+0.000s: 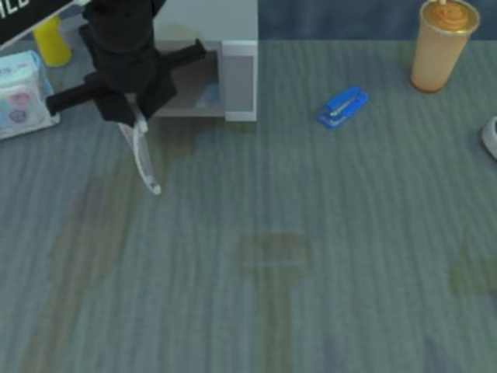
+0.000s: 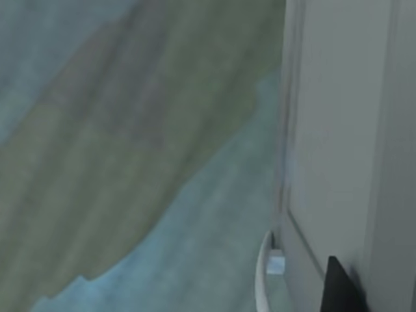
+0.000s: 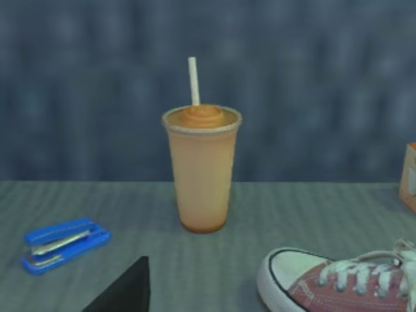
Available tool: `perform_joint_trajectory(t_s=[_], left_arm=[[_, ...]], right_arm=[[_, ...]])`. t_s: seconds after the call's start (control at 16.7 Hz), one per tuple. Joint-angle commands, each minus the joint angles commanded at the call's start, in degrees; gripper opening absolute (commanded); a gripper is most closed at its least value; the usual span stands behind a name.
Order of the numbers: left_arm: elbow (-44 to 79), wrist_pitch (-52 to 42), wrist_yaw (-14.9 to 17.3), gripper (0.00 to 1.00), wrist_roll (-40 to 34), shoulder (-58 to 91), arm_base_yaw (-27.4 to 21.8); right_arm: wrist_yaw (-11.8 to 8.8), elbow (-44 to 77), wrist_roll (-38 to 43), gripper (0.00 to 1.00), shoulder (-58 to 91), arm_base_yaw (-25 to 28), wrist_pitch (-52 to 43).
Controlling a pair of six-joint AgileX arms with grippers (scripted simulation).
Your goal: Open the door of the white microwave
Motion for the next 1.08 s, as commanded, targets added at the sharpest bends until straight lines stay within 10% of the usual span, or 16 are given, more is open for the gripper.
perform_joint_trajectory(t_s=[0.66,1.08], left_arm=[[18.0,-17.0,8.7,0.00,3.9,8.0,3.4],[16.5,-15.7,8.9,0.00,3.9,8.0,3.3]], right_arm=[[0.0,0.0,0.0,1.00,0.0,0.0,0.0],[0.0,0.0,0.0,1.00,0.0,0.0,0.0]])
